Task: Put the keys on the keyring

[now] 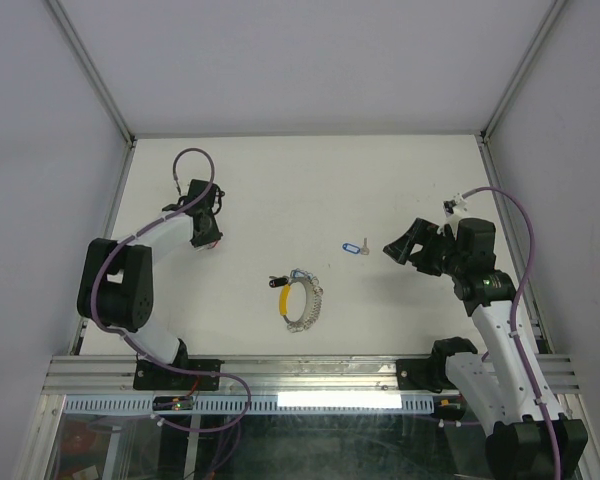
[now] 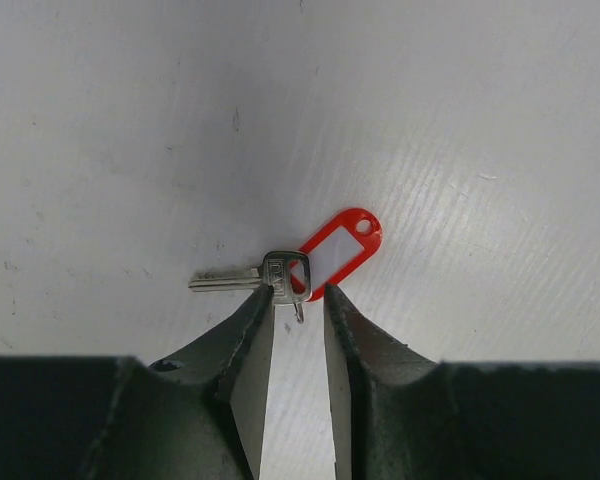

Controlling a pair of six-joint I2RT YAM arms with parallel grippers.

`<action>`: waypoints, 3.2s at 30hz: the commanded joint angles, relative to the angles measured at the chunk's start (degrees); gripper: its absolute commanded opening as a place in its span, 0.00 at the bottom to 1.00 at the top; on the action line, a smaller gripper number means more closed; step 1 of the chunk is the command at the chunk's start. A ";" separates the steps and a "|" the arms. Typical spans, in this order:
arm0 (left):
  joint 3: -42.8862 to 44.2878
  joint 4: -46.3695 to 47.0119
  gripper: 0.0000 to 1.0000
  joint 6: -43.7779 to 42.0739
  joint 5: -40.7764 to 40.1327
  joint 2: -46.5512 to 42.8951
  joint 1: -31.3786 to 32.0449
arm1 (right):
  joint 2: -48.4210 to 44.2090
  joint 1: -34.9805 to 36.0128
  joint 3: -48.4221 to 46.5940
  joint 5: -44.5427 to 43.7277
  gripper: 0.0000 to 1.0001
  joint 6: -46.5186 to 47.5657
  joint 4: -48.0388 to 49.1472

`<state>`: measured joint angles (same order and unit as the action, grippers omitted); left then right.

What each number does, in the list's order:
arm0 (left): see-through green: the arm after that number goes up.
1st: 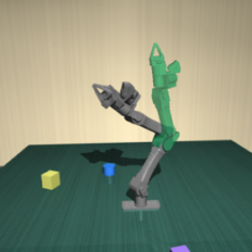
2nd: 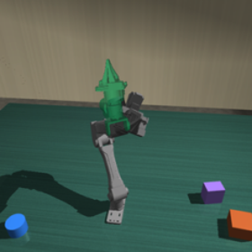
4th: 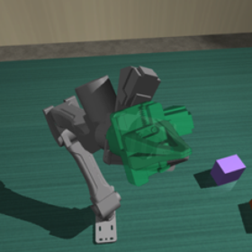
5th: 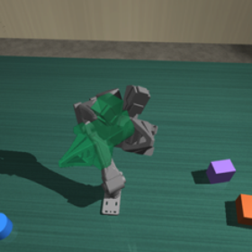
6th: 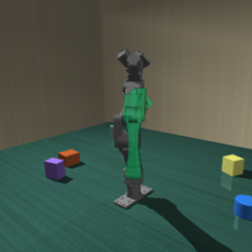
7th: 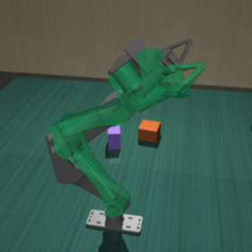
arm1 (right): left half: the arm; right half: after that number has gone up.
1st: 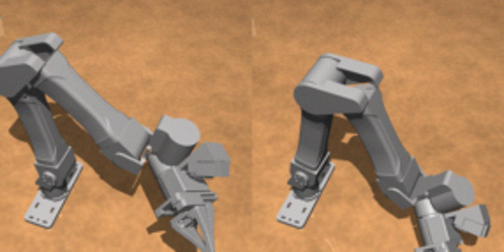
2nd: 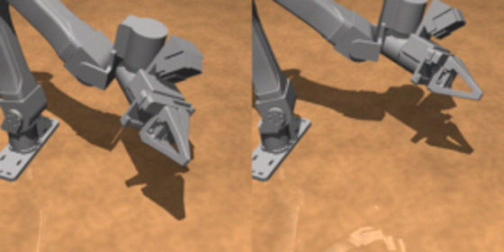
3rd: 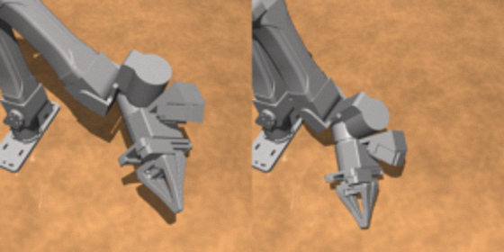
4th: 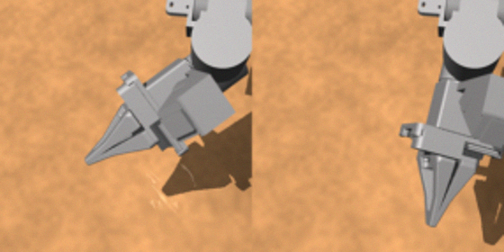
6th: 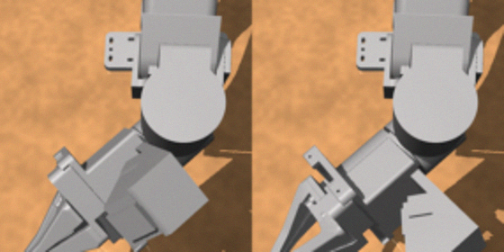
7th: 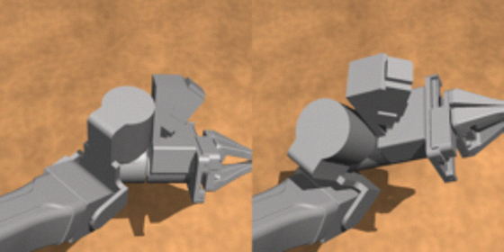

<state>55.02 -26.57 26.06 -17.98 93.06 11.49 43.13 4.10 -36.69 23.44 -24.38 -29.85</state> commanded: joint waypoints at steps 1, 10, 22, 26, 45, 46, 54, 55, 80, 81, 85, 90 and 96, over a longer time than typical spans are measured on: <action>1.94 2.38 0.24 -0.93 -0.13 0.51 -0.84 | -0.19 -0.39 -0.75 1.37 0.84 -0.05 2.28; 1.86 2.65 0.18 -1.10 -0.30 1.68 -1.02 | -0.16 -0.38 -0.75 1.41 0.84 -0.06 2.23; 2.19 2.75 0.00 -1.61 -1.03 2.33 -1.01 | -0.42 -0.40 -1.17 1.09 0.84 0.21 1.60; 2.09 2.37 0.00 -1.83 -0.39 0.53 -0.96 | -0.63 -0.38 -1.40 0.93 0.84 0.38 1.25; 22.10 8.71 0.01 2.61 9.03 10.25 34.86 | -1.96 -0.35 -0.85 -1.10 0.85 -0.02 1.07; 23.37 8.67 0.05 1.68 9.51 11.37 35.34 | -2.00 -0.38 -0.84 -1.24 0.85 0.14 0.87; 22.92 8.37 0.37 -2.08 9.66 8.27 27.54 | -1.64 -0.37 -1.27 -2.49 0.85 1.89 -0.12; 22.01 8.36 0.37 -2.39 10.52 7.07 24.74 | -1.43 -0.32 -1.36 -2.46 0.85 2.03 -0.04; 41.99 -2.11 0.56 -31.41 30.56 27.22 -13.38 | 2.01 -0.35 -2.31 -0.20 0.86 2.23 1.73; 42.55 -2.45 0.56 -31.98 30.28 27.85 -13.64 | 2.09 -0.36 -2.38 -0.16 0.86 2.23 1.72; 44.36 -3.22 0.53 -33.18 29.70 29.80 -14.40 | 2.59 -0.36 -2.81 0.23 0.86 2.22 1.72; 45.13 -3.32 0.51 -33.88 29.68 31.39 -14.97 | 2.98 -0.37 -3.41 0.45 0.86 2.21 1.51; 46.45 -3.32 0.45 -33.42 34.70 34.14 -15.94 | 2.94 -0.35 -3.65 0.60 0.86 2.23 1.27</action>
<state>98.65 -30.89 -6.55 12.14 125.69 -3.51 46.30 4.10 -37.21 23.03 -22.81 -30.33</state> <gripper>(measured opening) 0.467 0.860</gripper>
